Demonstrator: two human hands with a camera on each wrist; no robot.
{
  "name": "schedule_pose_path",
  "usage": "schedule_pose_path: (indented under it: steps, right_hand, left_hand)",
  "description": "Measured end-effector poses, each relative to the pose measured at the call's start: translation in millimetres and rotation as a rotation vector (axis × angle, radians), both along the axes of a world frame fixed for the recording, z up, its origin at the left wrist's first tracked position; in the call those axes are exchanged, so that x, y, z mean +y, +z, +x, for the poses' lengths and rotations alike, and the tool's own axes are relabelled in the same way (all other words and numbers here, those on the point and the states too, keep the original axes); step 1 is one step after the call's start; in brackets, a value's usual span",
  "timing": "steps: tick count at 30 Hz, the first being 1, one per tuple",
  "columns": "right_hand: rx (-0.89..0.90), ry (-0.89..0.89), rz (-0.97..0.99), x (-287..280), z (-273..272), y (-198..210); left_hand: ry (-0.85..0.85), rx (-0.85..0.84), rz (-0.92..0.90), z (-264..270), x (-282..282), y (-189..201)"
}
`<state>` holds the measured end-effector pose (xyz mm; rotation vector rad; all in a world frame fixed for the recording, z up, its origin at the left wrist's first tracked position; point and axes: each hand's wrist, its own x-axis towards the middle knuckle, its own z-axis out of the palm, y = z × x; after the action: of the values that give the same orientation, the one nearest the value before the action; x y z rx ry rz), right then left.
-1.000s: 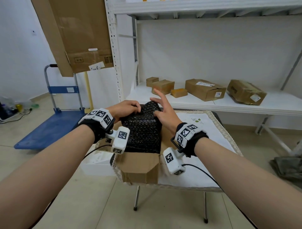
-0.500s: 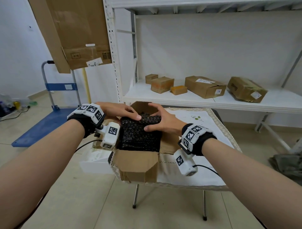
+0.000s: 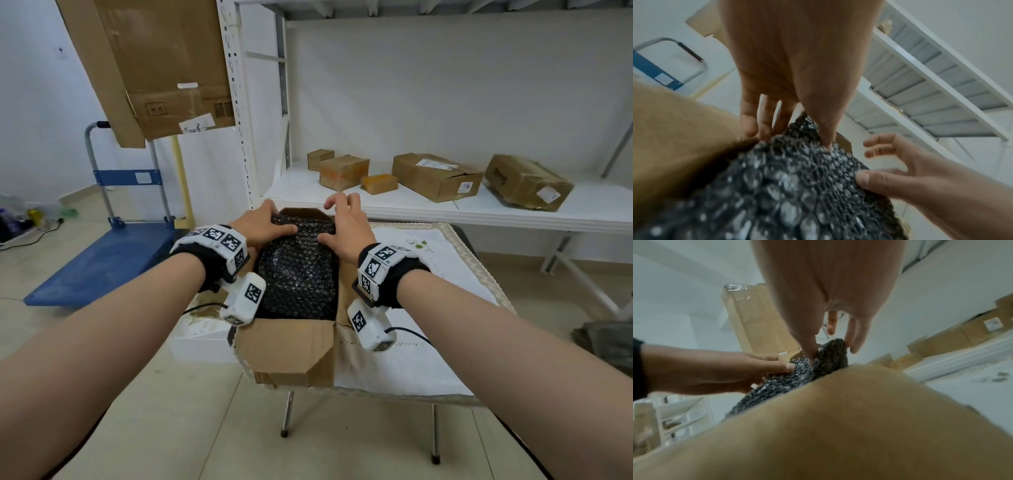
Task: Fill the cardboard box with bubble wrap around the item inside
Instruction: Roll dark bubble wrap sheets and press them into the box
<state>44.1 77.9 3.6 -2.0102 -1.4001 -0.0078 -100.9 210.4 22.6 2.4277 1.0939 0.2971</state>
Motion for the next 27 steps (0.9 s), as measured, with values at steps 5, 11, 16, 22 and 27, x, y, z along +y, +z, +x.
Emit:
schedule_pose_path:
  steps: [5, 11, 16, 22, 27]
  right_hand:
    - [-0.3, 0.081, -0.026, -2.1, -1.6, 1.9]
    - [-0.239, 0.241, -0.267, -4.5, 1.9, 5.1]
    - [-0.314, 0.276, -0.456, -3.8, 2.8, 11.6]
    - [-0.296, 0.314, -0.572, 3.8, -1.2, 4.9]
    - [-0.354, 0.277, -0.621, 9.0, -0.3, -6.1]
  left_hand:
    - [-0.133, -0.023, 0.339, 7.6, -0.7, -0.3]
    - [-0.266, 0.154, 0.599, 8.1, -8.4, 8.3]
    - [-0.367, 0.434, 0.4, 6.8, -4.7, 16.7]
    - [-0.361, 0.53, 0.222, 3.7, 2.3, 2.7]
    - [-0.37, 0.616, 0.176, 12.8, -0.6, -2.0]
